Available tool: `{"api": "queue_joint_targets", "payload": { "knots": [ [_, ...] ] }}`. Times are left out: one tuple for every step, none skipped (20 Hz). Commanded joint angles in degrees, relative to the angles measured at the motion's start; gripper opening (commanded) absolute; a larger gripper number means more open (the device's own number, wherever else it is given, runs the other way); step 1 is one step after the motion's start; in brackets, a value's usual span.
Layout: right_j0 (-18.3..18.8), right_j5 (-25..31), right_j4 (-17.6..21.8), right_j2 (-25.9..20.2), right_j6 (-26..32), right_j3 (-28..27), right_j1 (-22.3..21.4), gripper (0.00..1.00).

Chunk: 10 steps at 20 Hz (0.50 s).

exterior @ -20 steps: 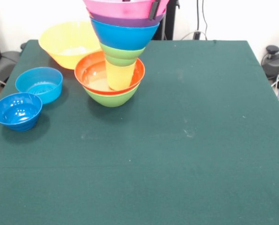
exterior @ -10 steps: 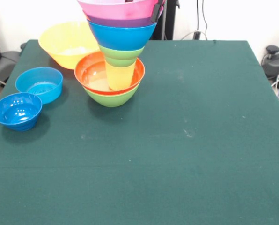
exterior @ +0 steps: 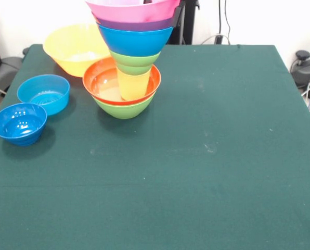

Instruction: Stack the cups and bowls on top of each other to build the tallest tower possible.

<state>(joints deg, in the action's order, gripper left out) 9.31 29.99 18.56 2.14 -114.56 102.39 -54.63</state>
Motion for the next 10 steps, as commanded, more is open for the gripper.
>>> {"api": "queue_joint_targets", "payload": {
  "knots": [
    [1.11,-1.06,4.79,-6.14,6.05,4.04,1.73,1.0],
    [1.13,-1.12,4.92,-6.12,6.02,4.23,1.62,1.0],
    [1.12,-0.76,4.94,-6.12,6.09,4.2,1.47,1.0],
    [1.11,-0.4,4.96,-6.12,6.15,4.17,1.32,1.0],
    [1.03,0.27,4.96,-6.04,6.32,4.11,1.0,1.0],
    [0.84,1.01,5.06,-5.83,6.51,3.94,0.63,1.0],
    [0.68,1.75,5.07,-5.65,6.73,3.84,0.26,1.0],
    [0.55,2.32,5.1,-5.47,6.95,3.9,-0.19,1.0],
    [0.57,2.71,5.09,-5.43,7.21,3.88,-0.46,1.0],
    [0.59,3.11,5.09,-5.39,7.47,3.86,-0.73,1.0]
  ]
}}
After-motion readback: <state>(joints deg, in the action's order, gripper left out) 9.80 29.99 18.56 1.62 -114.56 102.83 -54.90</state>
